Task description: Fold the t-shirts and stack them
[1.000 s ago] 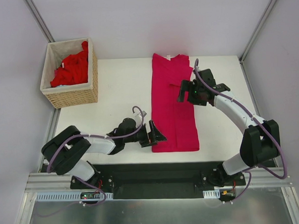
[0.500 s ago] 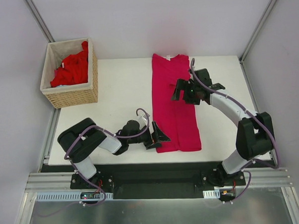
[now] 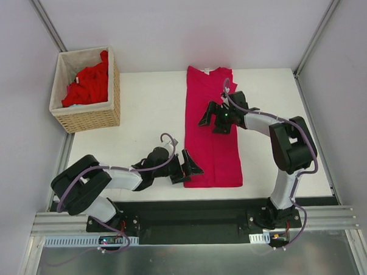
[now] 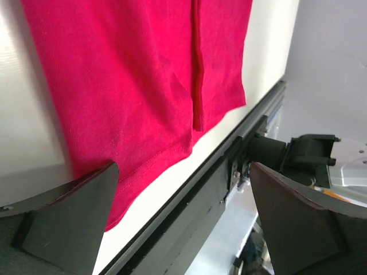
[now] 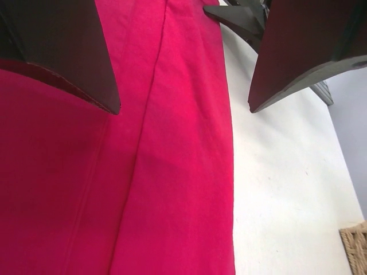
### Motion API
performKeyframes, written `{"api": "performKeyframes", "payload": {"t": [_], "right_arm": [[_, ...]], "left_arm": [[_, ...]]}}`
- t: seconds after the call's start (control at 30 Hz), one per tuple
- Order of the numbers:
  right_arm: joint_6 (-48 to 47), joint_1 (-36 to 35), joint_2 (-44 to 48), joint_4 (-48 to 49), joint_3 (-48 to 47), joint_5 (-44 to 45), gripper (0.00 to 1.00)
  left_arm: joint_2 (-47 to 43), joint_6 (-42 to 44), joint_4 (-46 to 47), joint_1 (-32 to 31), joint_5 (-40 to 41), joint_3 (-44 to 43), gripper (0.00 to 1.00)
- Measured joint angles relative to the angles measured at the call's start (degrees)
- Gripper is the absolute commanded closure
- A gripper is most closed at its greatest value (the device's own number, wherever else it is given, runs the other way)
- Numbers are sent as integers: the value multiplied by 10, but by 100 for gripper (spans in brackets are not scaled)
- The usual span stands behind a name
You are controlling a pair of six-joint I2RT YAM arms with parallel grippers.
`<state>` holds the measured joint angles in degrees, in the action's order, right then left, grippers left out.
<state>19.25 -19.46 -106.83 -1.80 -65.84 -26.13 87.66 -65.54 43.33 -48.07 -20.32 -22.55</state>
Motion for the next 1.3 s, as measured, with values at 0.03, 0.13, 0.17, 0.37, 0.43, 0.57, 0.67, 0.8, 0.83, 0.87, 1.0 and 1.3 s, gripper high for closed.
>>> {"api": "performKeyframes", "payload": {"t": [0.03, 0.13, 0.17, 0.37, 0.43, 0.57, 0.67, 0.8, 0.83, 0.87, 1.0, 1.3], "right_arm": [[4, 0, -5, 9, 0, -5, 1], [15, 2, -13, 32, 0, -17, 1], [18, 2, -14, 37, 0, -19, 1], [28, 3, -14, 57, 0, -29, 2], [30, 3, -14, 61, 0, -31, 3], [36, 3, -14, 77, 10, -35, 5], [39, 3, -16, 83, 20, -35, 7], [46, 6, -28, 94, 26, -38, 10], [48, 7, -32, 97, 26, -40, 11], [52, 7, -35, 104, 26, -46, 12], [63, 9, -44, 121, 26, -53, 19], [76, 10, -53, 137, 26, -62, 21]], "left_arm": [[-13, 7, -19, 0, 6, 0, 1], [-37, 22, -62, 0, 21, -1, 1], [-41, 25, -71, 0, 24, -1, 1], [-40, 33, -83, 0, 27, -7, 1], [-36, 32, -82, 0, 26, -10, 1], [-29, 33, -81, 0, 24, -16, 1], [-29, 32, -81, 0, 24, -17, 1], [-29, 32, -81, 0, 24, -17, 1], [-29, 32, -81, 0, 24, -17, 1], [-29, 32, -81, 0, 24, -17, 1], [-29, 32, -81, 0, 24, -17, 1], [-29, 32, -81, 0, 24, -17, 1]]}}
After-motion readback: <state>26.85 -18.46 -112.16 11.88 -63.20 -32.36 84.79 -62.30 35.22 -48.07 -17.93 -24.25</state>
